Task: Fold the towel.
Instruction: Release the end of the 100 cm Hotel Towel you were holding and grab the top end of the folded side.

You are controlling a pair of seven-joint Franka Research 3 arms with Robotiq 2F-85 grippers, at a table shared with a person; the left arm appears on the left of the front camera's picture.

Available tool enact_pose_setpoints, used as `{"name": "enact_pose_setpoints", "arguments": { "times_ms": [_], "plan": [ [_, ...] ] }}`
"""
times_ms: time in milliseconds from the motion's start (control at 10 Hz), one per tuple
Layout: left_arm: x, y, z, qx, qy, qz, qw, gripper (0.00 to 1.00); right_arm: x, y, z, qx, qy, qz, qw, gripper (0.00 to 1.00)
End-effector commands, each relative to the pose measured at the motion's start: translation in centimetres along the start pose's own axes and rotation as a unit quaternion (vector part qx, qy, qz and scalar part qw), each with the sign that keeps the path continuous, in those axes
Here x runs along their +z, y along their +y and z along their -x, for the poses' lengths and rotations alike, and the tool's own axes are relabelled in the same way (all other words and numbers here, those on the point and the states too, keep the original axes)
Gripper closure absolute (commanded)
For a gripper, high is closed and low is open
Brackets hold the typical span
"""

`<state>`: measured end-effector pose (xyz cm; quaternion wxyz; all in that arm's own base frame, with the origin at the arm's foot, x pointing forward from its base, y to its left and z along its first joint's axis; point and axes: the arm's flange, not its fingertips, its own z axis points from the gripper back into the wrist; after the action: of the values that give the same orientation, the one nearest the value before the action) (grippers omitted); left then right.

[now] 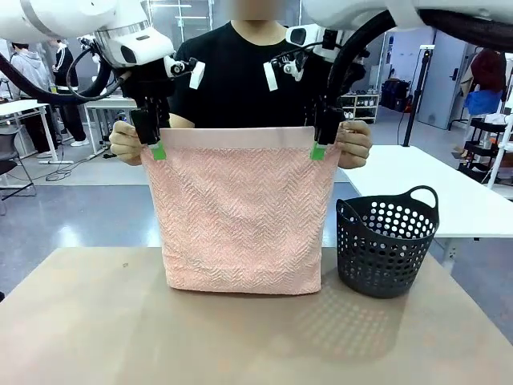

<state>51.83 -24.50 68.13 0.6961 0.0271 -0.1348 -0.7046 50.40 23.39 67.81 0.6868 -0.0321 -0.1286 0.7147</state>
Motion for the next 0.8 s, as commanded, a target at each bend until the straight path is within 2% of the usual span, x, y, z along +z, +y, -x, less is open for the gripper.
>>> {"name": "enact_pose_setpoints", "arguments": {
  "times_ms": [0, 100, 200, 300, 400, 500, 600, 700],
  "plan": [
    [0.07, -0.08, 0.18, -0.001, -0.007, 0.021, 1.000, 0.00, -0.42, -0.02, -0.19, -0.004, 0.014, -0.011, 1.000, 0.00],
    [0.02, -0.18, 0.22, -0.001, -0.010, 0.024, 1.000, 0.03, -0.57, 0.08, -0.35, -0.003, 0.015, -0.015, 1.000, 0.00],
    [-0.05, -0.29, 0.26, 0.002, -0.010, 0.030, 1.000, 0.60, -0.67, 0.10, -0.42, -0.007, 0.019, -0.015, 1.000, 0.35],
    [-0.03, -0.40, 0.22, -0.002, -0.007, 0.030, 1.000, 0.63, -0.68, 0.07, -0.41, -0.010, 0.022, -0.017, 1.000, 0.60],
    [0.04, -0.51, 0.25, -0.003, -0.007, 0.029, 1.000, 1.00, -0.64, 0.10, -0.41, -0.010, 0.021, -0.016, 1.000, 0.95],
    [0.03, -0.60, 0.29, -0.004, -0.006, 0.027, 1.000, 1.00, -0.64, 0.11, -0.40, -0.012, 0.020, -0.016, 1.000, 1.00],
    [0.05, -0.65, 0.31, -0.004, -0.004, 0.027, 1.000, 1.00, -0.72, 0.15, -0.41, -0.014, 0.019, -0.016, 1.000, 1.00],
    [0.13, -0.71, 0.36, -0.005, -0.004, 0.026, 1.000, 0.81, -0.77, 0.18, -0.36, -0.014, 0.018, -0.016, 1.000, 1.00]
  ]
}}
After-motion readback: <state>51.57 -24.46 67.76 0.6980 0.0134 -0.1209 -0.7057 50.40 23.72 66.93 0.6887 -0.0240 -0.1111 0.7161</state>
